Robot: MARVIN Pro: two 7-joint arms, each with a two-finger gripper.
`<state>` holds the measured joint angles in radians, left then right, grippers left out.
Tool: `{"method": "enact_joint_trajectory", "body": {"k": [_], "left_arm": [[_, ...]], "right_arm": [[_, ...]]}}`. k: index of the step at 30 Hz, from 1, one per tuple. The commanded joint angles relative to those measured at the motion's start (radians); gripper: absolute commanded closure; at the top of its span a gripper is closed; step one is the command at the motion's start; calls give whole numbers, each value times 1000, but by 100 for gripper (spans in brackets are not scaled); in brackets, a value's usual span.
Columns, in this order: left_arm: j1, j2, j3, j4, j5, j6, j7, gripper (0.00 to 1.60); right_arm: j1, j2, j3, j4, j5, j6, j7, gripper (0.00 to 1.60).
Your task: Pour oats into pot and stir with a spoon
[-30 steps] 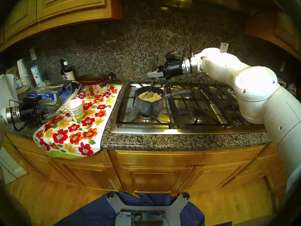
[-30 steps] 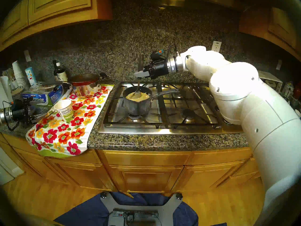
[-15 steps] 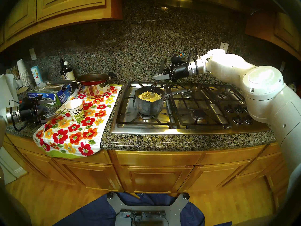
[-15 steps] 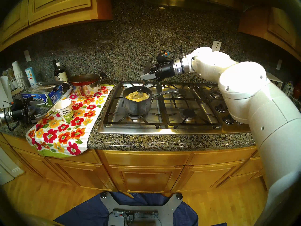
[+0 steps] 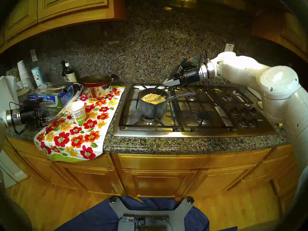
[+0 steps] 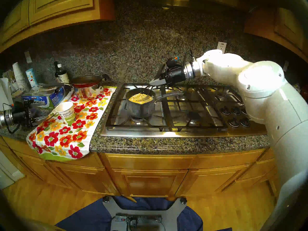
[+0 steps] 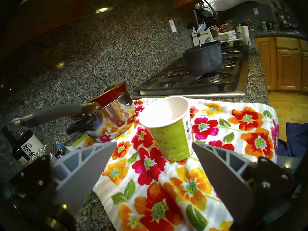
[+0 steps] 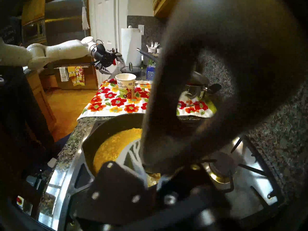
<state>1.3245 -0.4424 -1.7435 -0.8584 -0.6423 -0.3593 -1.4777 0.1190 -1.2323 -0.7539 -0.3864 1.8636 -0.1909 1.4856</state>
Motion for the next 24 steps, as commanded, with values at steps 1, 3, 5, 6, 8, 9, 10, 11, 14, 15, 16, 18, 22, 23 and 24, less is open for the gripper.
{"method": "enact_joint_trajectory", "body": {"k": [1,3,5,6,8,9,10,11,14,15,16,18,22,23,24], "left_arm": [[-19,21,-17,-11,-15,-1,-6,0],[-19,21,-17,-11,-15,-1,-6,0],[-19,21,-17,-11,-15,-1,-6,0],[-19,21,-17,-11,-14,-1,-6,0],[-19,21,-17,-11,-14,-1,-6,0],[-19,21,-17,-11,-14,-1,-6,0],[-19,21,-17,-12,-14,-1,-6,0],[-19,21,-17,-12,-14,-1,-6,0],[-18,21,-17,-12,-14,-1,-6,0],[-18,21,-17,-12,-15,-1,-6,0],[-18,21,-17,-12,-15,-1,-6,0],[-18,21,-17,-12,-15,-1,-6,0],[-18,21,-18,-12,-15,-1,-6,0],[-18,21,-18,-12,-16,-1,-6,0],[-18,22,-18,-12,-16,-1,-6,0]], "right_arm": [[98,72,18,-7,-4,-2,-2,160],[117,83,17,-27,-10,-3,-2,160],[124,88,25,-31,-15,-5,-2,160],[134,94,25,-43,-18,-5,-2,160],[132,95,40,-39,-24,-9,-2,160],[145,101,35,-55,-27,-9,-2,160],[156,106,33,-68,-31,-8,-2,160],[147,104,46,-58,-34,-10,-2,160],[158,111,54,-77,-42,-12,-2,160],[175,118,44,-100,-44,-11,-2,160],[169,117,55,-97,-47,-12,-2,160],[177,122,61,-115,-52,-14,-2,160],[202,136,61,-173,-62,-15,-2,160],[208,141,61,-188,-64,-14,-2,160],[214,144,60,-206,-66,-15,-2,160]]}}
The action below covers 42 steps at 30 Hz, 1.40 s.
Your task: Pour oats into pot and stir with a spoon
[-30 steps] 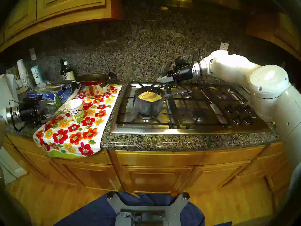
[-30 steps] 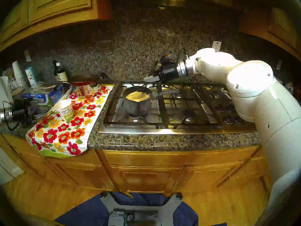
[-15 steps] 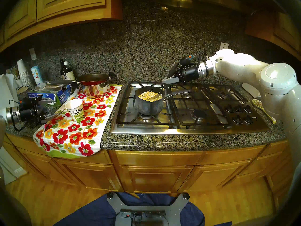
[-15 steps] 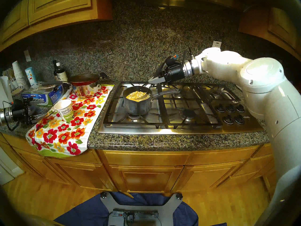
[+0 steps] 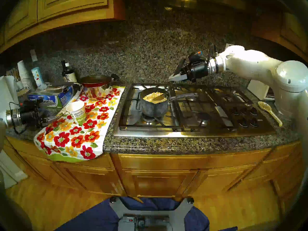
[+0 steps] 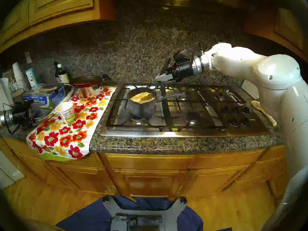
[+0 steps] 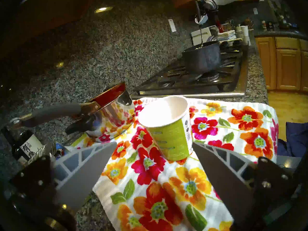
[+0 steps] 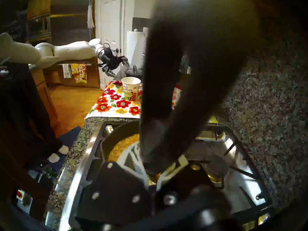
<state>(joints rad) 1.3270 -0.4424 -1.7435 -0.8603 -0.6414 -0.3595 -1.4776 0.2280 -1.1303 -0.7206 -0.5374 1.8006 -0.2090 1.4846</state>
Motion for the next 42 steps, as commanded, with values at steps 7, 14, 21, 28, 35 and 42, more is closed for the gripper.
{"method": "enact_joint_trajectory", "body": {"k": [7,14,21,28,35,42], "left_arm": [[-21,22,-18,-10,-19,0,-6,0],[-22,22,-18,-8,-22,0,-6,0],[-24,22,-18,-7,-24,0,-6,0],[-25,22,-17,-6,-25,0,-6,0],[-25,22,-17,-5,-26,0,-6,0],[-27,22,-16,-4,-27,0,-6,0]], "right_arm": [[123,58,41,-163,-10,4,-1,160],[117,61,67,-235,4,7,-1,160],[87,28,95,-230,20,9,-1,160],[35,-36,115,-153,34,3,-1,160],[-13,-94,132,-87,46,-2,-1,160],[-47,-135,141,-19,47,-8,-1,160]]}}
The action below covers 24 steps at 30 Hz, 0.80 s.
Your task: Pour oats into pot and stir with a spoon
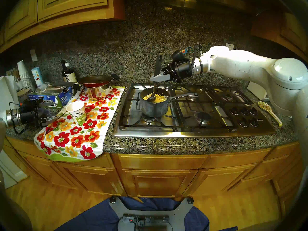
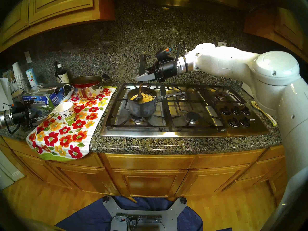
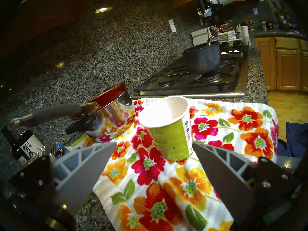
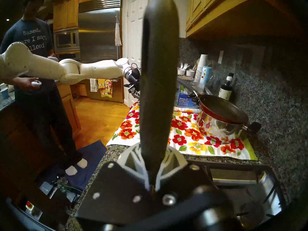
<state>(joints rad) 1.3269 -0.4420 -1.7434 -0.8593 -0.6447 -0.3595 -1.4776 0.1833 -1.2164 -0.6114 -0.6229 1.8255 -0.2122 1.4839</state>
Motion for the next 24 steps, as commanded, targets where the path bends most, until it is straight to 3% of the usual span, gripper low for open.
{"method": "enact_joint_trajectory", "body": {"k": [1,24], "left_arm": [[-27,22,-16,-5,-24,-1,-6,0],[-24,22,-16,-8,-22,-1,-6,0]], "right_arm": [[-5,-54,31,76,19,-8,0,160],[-86,-73,-14,347,-20,-66,0,160]]}}
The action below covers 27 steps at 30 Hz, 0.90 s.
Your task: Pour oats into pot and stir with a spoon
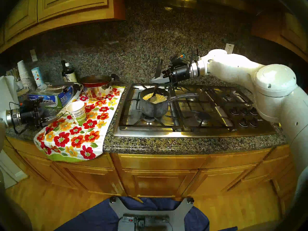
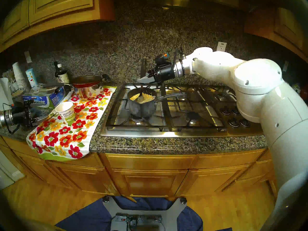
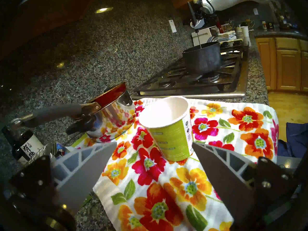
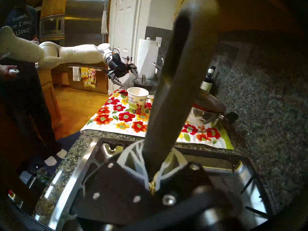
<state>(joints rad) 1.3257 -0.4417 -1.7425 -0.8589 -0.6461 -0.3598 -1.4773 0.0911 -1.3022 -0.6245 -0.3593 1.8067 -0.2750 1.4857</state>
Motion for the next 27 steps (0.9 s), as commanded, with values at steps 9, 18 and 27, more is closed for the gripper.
{"method": "enact_joint_trajectory", "body": {"k": [9,18,27], "left_arm": [[-24,22,-17,-7,-22,0,-6,0],[-26,22,-16,-5,-23,-1,-6,0],[-26,22,-15,-5,-24,-1,-6,0]], "right_arm": [[-9,20,8,132,9,-5,-2,160],[6,66,24,-21,8,-34,-2,160],[19,104,30,-119,9,-46,-2,160]]}}
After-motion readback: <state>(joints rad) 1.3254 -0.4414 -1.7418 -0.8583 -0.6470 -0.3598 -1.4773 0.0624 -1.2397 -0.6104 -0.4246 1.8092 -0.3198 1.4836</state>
